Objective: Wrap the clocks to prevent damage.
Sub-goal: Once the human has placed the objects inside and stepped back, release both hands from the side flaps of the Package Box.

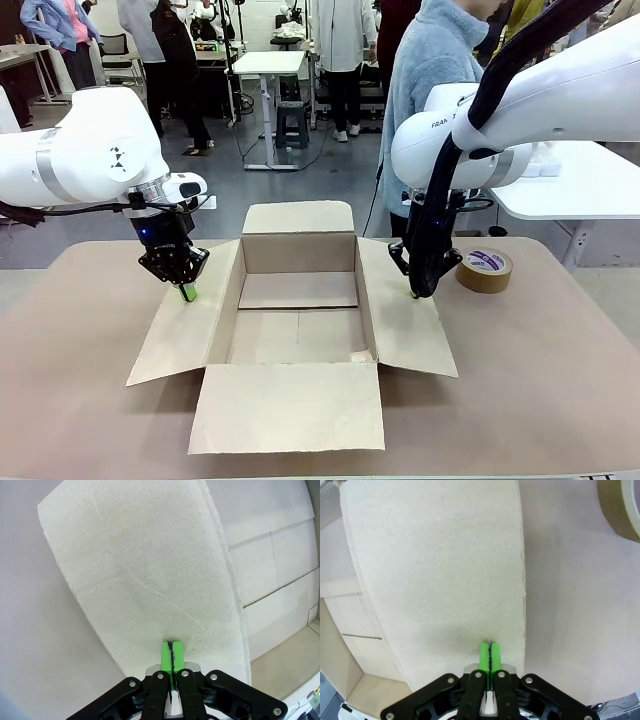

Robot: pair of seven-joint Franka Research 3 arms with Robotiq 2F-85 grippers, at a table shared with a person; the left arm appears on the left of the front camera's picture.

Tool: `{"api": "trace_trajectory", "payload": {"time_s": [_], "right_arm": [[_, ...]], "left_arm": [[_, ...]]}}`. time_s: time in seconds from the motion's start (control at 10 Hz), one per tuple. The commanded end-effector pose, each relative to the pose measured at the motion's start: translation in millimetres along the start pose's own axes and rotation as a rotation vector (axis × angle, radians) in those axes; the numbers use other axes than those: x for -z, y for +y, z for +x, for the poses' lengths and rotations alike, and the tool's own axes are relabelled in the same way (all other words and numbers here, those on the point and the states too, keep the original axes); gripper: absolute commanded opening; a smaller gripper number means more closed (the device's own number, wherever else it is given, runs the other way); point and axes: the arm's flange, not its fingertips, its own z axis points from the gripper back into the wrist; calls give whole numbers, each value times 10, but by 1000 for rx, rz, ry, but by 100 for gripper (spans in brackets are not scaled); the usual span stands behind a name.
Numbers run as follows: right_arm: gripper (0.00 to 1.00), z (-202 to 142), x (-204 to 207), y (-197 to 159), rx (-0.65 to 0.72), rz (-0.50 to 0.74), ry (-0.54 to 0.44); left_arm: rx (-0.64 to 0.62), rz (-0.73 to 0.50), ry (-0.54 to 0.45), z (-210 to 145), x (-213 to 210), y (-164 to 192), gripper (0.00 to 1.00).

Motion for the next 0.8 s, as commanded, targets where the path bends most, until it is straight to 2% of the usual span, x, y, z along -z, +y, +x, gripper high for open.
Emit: {"api": "trace_trajectory", "payload": {"time_s": [0.0,0.7], "right_arm": [[0,-7,-10,12,6,0,0],[0,-7,-10,12,6,0,0]], "left_arm": [[0,3,2,-14,15,7,0],[0,3,2,-14,15,7,0]]}}
